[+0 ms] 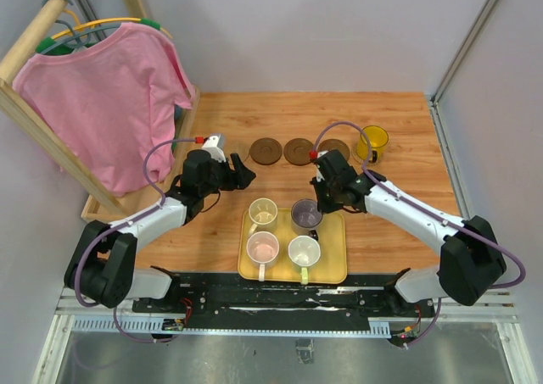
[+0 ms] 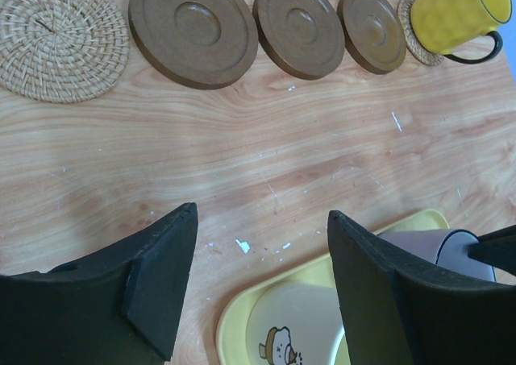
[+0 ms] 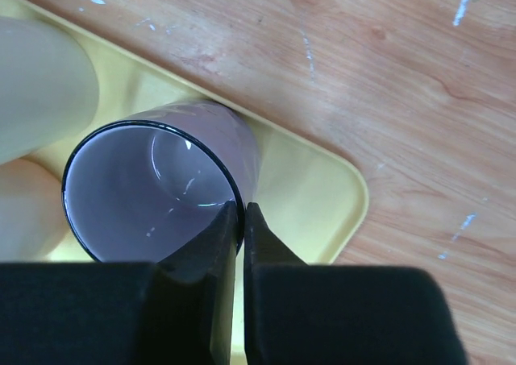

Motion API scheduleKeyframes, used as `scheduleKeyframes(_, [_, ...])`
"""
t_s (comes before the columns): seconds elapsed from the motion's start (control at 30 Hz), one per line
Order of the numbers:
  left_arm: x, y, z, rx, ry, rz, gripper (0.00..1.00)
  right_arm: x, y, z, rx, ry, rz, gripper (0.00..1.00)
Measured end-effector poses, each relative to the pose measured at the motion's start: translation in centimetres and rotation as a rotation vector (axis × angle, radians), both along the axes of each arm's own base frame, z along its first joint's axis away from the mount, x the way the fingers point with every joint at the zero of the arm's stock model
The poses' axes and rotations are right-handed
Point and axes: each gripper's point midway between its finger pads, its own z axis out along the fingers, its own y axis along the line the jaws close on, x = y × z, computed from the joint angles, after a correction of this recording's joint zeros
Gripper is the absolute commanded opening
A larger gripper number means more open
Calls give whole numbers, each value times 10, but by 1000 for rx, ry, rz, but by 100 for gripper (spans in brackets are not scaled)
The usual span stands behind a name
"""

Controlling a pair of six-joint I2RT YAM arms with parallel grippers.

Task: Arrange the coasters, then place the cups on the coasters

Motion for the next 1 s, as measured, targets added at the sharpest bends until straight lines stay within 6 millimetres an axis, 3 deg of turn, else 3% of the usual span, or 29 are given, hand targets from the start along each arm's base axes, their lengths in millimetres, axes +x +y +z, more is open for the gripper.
scheduleKeyframes(0.5, [1, -1, -3, -3, 9, 2, 69, 5, -40, 0, -208, -43, -38, 6])
scheduleKeyframes(0.6, [1, -1, -4, -3, 10, 2, 69, 5, -45, 1, -226, -47, -46, 18])
scheduleKeyframes(0.77, [1, -1, -6, -2, 16, 2, 69, 7, -51, 11, -240, -87, -63, 52])
scheduleKeyframes(0.87, [1, -1, -6, -2, 16, 2, 69, 6, -52, 21, -220, -112, -68, 62])
scheduleKeyframes(1.0, [1, -1, -6, -2, 16, 2, 69, 3, -54, 36, -176, -154, -76, 65])
